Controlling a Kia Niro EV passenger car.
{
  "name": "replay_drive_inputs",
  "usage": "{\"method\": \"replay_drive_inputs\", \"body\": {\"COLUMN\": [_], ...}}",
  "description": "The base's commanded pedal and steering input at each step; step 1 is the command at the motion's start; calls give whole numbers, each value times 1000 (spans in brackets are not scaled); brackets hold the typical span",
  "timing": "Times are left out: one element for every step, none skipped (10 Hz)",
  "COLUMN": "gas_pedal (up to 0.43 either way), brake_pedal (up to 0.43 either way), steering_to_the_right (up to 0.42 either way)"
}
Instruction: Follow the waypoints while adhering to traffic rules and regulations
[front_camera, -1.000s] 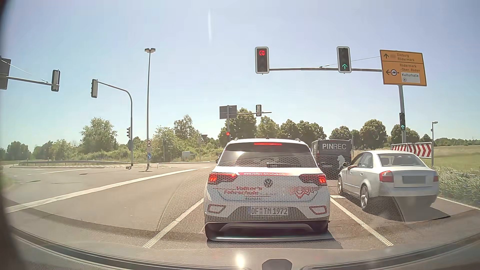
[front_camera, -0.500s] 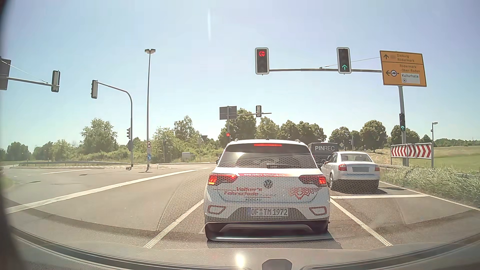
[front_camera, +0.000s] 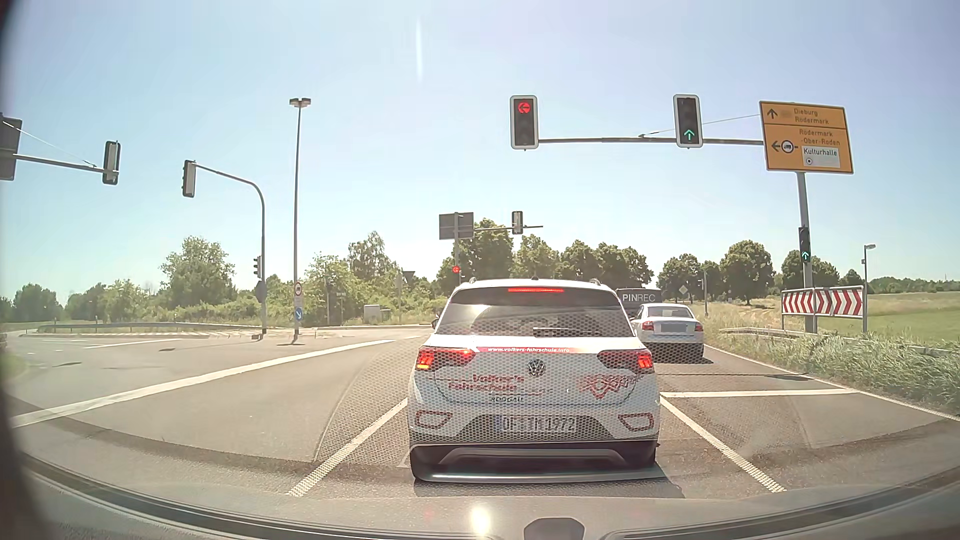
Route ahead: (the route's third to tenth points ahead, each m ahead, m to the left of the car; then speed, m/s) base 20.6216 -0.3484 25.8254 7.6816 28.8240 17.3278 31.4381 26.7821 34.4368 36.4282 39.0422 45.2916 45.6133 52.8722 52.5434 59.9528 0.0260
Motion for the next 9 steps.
{"method": "replay_drive_inputs", "body": {"gas_pedal": [0, 0, 0, 0, 0, 0, 0, 0, 0], "brake_pedal": [341, 329, 329, 329, 329, 329, 335, 335, 329], "steering_to_the_right": [28, 29, 30, 28, 28, 29, 29, 29, 29]}}
